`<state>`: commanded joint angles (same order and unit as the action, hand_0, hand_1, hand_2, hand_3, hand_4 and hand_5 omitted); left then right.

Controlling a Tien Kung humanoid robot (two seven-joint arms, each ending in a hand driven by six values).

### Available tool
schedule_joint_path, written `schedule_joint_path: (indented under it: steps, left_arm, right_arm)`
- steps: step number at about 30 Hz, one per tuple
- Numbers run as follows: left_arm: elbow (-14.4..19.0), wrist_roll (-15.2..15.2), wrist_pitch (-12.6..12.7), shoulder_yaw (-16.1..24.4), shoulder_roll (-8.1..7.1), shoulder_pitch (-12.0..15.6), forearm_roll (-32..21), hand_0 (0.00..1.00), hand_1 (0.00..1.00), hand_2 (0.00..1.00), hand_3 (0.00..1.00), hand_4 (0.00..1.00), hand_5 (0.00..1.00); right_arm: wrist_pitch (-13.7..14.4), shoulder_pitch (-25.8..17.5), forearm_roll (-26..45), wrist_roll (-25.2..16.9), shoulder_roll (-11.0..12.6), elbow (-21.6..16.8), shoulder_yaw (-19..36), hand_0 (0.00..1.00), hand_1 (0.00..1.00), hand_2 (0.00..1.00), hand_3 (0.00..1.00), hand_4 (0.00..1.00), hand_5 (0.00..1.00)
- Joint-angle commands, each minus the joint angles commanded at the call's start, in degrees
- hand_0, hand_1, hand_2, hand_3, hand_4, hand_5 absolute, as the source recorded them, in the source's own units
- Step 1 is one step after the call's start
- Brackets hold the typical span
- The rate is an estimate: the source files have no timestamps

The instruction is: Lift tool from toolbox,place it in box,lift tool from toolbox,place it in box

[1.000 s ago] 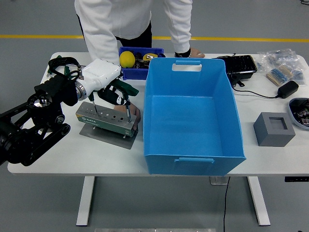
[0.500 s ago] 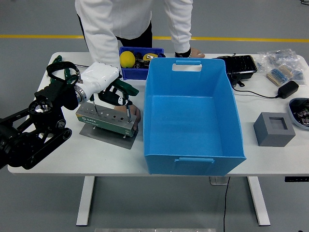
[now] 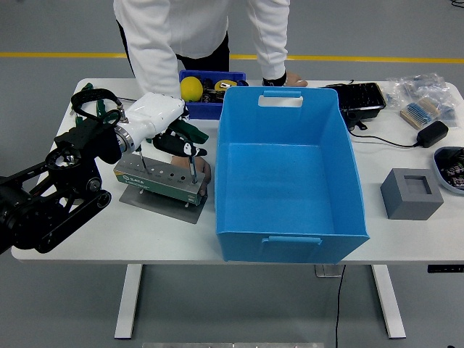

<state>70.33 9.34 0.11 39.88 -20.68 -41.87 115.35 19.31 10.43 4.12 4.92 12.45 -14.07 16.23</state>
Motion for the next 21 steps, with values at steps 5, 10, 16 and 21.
schedule_joint_path:
  steps: [5, 10, 16, 21]
  left_arm:
    - [0.6, 0.1, -0.2, -0.7, -0.04, -0.1, -0.6, 0.186, 0.06, 0.124, 0.177, 0.998, 0.694]
    - [0.7, 0.4, -0.3, -1.1, -0.03, -0.2, -0.9, 0.17, 0.027, 0.089, 0.128, 0.998, 0.708]
    - [0.5, 0.5, -0.4, -1.6, -0.01, -0.4, -1.5, 0.143, 0.002, 0.048, 0.069, 0.998, 0.724]
    - [0.2, 0.6, 0.1, -1.8, 0.07, -0.3, -2.0, 0.143, 0.002, 0.048, 0.069, 0.998, 0.724]
  right_arm:
    - [0.0, 0.0, -0.1, 0.0, 0.0, 0.0, 0.1, 0.678, 0.638, 0.715, 0.556, 0.787, 0.718]
    - [0.0, 0.0, -0.1, 0.0, 0.0, 0.0, 0.1, 0.678, 0.638, 0.715, 0.556, 0.787, 0.717]
    - [0.0, 0.0, -0.2, 0.1, 0.0, 0.0, 0.1, 0.678, 0.638, 0.715, 0.556, 0.787, 0.717]
    - [0.0, 0.0, -0.2, 0.1, 0.0, 0.0, 0.2, 0.678, 0.638, 0.715, 0.556, 0.787, 0.717]
